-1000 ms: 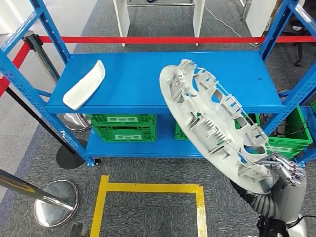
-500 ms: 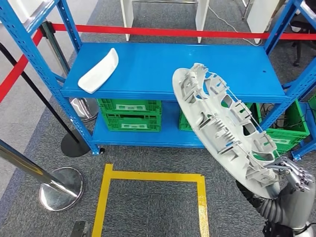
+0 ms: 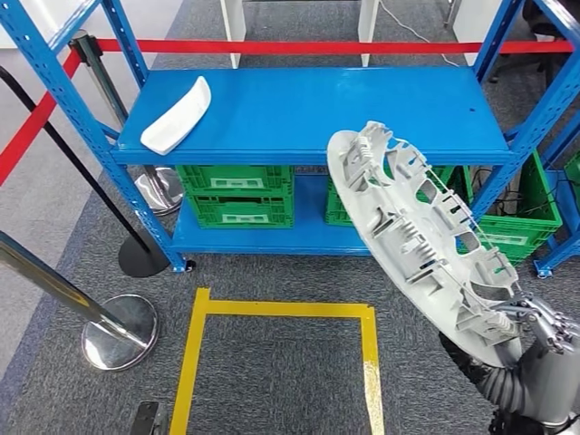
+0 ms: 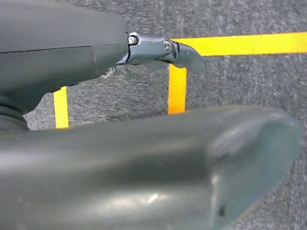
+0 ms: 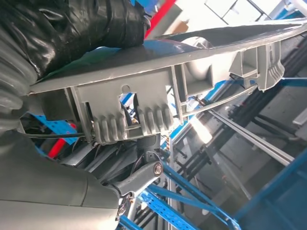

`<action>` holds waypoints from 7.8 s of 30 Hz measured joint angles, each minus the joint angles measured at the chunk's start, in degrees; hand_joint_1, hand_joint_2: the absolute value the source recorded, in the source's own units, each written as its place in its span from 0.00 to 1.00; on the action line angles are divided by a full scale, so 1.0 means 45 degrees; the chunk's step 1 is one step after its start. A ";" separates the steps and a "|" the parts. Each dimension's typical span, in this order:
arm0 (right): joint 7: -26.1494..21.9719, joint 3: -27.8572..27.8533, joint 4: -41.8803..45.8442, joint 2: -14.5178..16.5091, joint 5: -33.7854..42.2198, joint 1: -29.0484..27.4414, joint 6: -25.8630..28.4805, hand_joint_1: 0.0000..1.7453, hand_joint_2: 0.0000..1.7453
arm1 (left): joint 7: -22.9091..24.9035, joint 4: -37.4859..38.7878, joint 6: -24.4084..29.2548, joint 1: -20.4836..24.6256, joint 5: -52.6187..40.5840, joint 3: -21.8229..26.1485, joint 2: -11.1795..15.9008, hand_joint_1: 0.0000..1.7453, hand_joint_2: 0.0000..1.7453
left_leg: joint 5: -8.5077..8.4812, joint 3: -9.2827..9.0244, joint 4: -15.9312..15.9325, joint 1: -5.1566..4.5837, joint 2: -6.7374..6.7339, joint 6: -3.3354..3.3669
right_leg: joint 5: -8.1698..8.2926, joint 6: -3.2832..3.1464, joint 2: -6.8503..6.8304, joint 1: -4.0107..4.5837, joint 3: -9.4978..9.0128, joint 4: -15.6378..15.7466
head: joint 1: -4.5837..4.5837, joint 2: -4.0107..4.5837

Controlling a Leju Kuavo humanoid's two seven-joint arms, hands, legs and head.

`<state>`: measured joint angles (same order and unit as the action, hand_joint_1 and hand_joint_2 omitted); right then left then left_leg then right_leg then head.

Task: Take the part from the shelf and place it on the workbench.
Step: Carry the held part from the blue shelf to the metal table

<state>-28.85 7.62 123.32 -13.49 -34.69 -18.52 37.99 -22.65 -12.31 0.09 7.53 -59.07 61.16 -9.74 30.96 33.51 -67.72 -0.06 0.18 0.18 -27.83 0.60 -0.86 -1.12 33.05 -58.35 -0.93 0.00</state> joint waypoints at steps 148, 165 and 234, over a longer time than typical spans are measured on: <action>-0.0402 -0.2262 0.2125 0.1321 0.2057 -0.2578 0.0278 1.00 1.00 | 0.0514 -0.0015 -0.0051 0.0417 0.0607 -0.2962 -0.0185 0.00 0.00 | -0.0080 -0.0770 0.1999 -0.0007 -0.1151 -0.0063 | 0.0077 0.0071 -0.0096 0.0026 -0.0189 0.0144 | -0.0143 0.0000; -0.0420 -0.2489 0.2415 0.1848 0.1813 -0.3061 0.0384 1.00 1.00 | 0.0597 -0.0034 -0.0044 0.0436 0.0585 -0.3276 -0.0382 0.00 0.00 | -0.0606 -0.0859 0.2583 0.0102 0.0100 0.0428 | -0.0575 0.0493 0.0645 0.0063 0.1068 -0.1478 | -0.0139 0.0000; -0.0069 -0.2650 0.2305 0.2732 0.1208 -0.2533 0.0393 1.00 1.00 | 0.0797 -0.0274 -0.0056 0.0223 0.3300 -0.5326 -0.0157 0.00 0.00 | -0.0414 -0.0951 0.2563 -0.0053 -0.1082 0.0197 | 0.0061 0.0655 -0.0484 -0.0126 0.0316 -0.0373 | -0.0101 0.0000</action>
<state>-29.16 -4.30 133.69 -1.20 -29.26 -29.92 39.76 -19.07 -13.54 -0.16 8.53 -44.22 37.19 -10.45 29.09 29.23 -56.19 -0.29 -4.69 1.07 -27.56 3.55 -3.04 -1.69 34.47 -60.03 -1.38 0.00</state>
